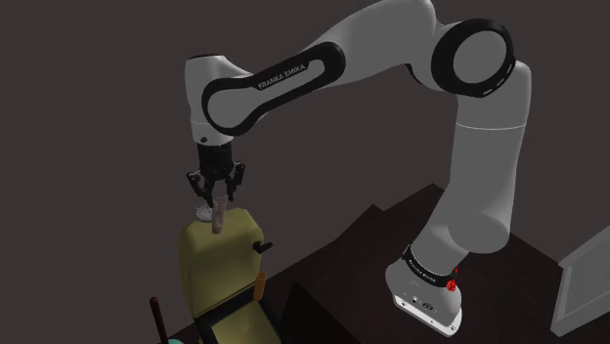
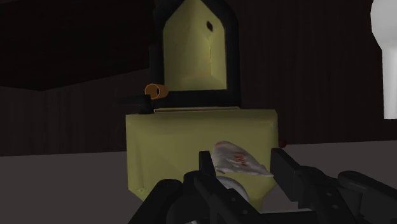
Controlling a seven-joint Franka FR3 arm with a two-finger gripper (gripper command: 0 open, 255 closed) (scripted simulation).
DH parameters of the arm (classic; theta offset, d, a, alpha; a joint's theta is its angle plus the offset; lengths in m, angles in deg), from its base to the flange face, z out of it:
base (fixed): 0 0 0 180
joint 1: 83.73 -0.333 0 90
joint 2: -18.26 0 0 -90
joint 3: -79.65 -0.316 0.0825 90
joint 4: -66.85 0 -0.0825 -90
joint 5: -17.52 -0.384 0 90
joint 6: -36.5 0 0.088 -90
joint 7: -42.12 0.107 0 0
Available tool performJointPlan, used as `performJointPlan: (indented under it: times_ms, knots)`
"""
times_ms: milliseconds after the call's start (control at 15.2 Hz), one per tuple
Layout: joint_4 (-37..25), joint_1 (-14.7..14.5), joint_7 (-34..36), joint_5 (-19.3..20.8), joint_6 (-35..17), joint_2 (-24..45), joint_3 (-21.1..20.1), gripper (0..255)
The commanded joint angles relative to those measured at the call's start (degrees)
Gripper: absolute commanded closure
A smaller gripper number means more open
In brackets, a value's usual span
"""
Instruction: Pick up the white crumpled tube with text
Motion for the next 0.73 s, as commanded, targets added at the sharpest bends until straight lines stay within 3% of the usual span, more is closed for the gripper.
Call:
performJointPlan:
  times_ms: [0, 660]
  knots:
    - [0.0, 0.0, 0.0, 0.0, -0.1, 0.1, 0.0, 255]
    - [-0.7, 0.2, -0.1, -0.4, 1.8, -1.2, -0.2, 255]
